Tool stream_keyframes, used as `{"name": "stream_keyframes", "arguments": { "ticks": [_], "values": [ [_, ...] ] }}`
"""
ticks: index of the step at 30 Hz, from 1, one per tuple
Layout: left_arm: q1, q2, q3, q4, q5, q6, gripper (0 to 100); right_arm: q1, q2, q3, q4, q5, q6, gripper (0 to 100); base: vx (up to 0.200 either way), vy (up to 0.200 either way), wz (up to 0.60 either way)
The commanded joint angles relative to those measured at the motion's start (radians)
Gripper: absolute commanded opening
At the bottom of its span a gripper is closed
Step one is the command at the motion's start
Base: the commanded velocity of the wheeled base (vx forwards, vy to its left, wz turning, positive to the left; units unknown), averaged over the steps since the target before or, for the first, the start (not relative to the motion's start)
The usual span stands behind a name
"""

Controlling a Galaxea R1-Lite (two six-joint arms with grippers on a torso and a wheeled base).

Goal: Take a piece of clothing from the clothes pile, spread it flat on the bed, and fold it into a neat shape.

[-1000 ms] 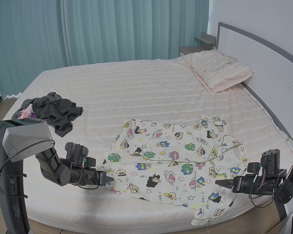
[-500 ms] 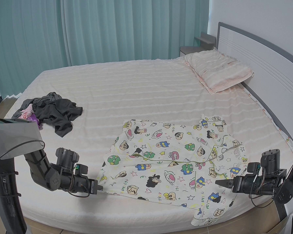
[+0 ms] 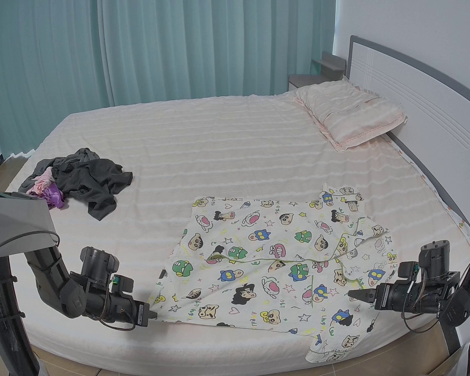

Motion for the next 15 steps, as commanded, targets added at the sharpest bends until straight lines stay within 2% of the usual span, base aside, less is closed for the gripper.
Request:
{"name": "stream_keyframes", "arguments": {
  "ticks": [1, 2, 3, 8, 13, 15],
  "values": [
    [0.0, 0.001, 0.01, 0.0, 0.013, 0.002, 0, -0.024, 0.049, 0.004, 0.004, -0.001, -0.034, 100, 0.0, 0.0, 0.0],
    [0.0, 0.001, 0.011, 0.003, 0.013, 0.0, 0, -0.033, 0.064, 0.004, 0.004, -0.003, -0.048, 100, 0.0, 0.0, 0.0],
    [0.0, 0.0, 0.014, 0.003, 0.013, 0.0, 100, -0.045, 0.082, 0.004, 0.004, -0.003, -0.069, 100, 0.0, 0.0, 0.0],
    [-0.008, 0.0, 0.024, -0.003, 0.009, 0.003, 100, -0.096, 0.15, 0.001, -0.011, -0.003, -0.135, 100, 0.0, 0.0, 0.0],
    [-0.01, -0.003, 0.028, -0.003, 0.006, 0.002, 100, -0.156, 0.156, -0.037, -0.033, -0.001, -0.131, 100, 0.0, 0.0, 0.0],
    [-0.008, -0.013, 0.048, -0.008, 0.004, -0.005, 100, -0.22, 0.153, -0.068, -0.033, -0.001, -0.131, 100, 0.0, 0.0, 0.0]
  ]
}}
